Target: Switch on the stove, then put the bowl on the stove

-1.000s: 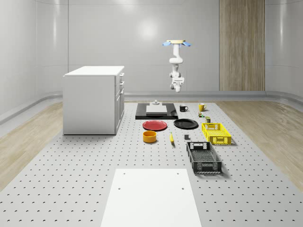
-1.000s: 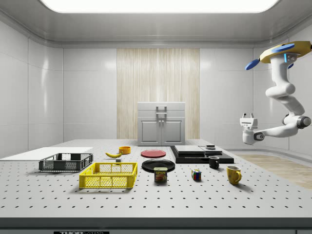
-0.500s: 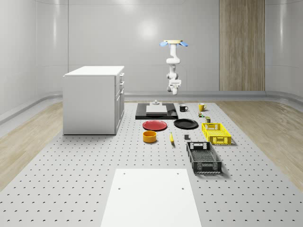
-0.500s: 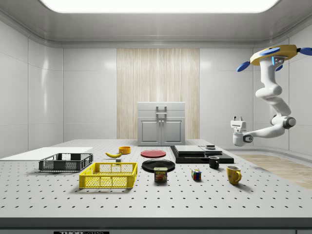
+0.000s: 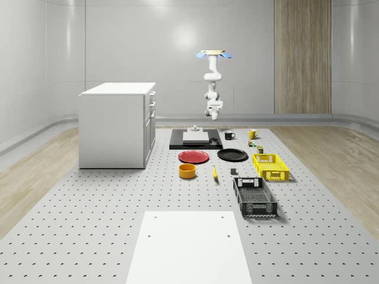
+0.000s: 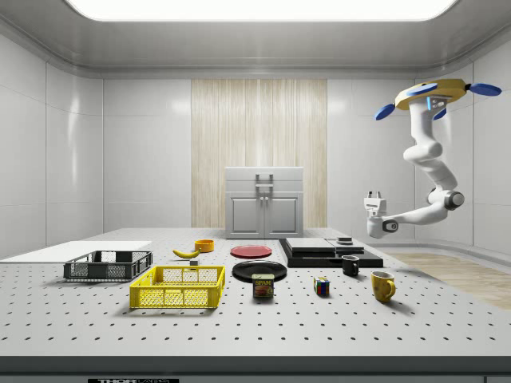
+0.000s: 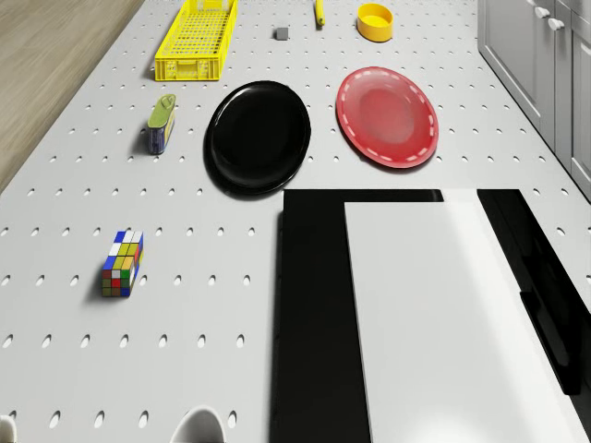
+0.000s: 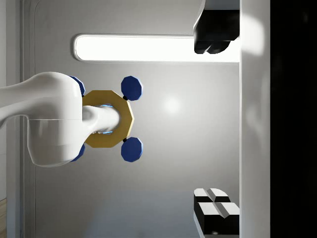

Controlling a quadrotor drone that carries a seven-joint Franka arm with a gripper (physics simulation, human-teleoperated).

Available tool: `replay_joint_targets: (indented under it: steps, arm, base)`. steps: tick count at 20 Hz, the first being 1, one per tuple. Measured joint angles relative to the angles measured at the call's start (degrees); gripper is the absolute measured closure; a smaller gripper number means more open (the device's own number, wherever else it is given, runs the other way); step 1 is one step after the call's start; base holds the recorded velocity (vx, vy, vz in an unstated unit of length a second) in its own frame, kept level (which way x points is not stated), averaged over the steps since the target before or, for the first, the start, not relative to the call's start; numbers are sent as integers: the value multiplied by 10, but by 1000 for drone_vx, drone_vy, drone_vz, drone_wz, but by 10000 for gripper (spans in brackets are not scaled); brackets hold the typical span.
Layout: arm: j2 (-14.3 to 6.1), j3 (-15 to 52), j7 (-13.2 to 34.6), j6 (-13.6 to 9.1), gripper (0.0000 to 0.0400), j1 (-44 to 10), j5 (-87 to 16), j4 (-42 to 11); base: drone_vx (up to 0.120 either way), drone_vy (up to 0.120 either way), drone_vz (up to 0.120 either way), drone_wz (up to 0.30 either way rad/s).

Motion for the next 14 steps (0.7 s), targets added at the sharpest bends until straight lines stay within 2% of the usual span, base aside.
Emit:
replay_joint_targets:
  steps: [5, 9, 14]
  arm:
    - [-1, 0, 0, 2, 0, 0, 0, -1]
    - [-2, 1, 0, 4, 0, -1, -1, -2]
    - [-4, 2, 0, 6, 0, -1, -2, -3]
  base:
    - [120, -112, 0, 0]
    - [120, 0, 0, 0]
    - [16, -120, 0, 0]
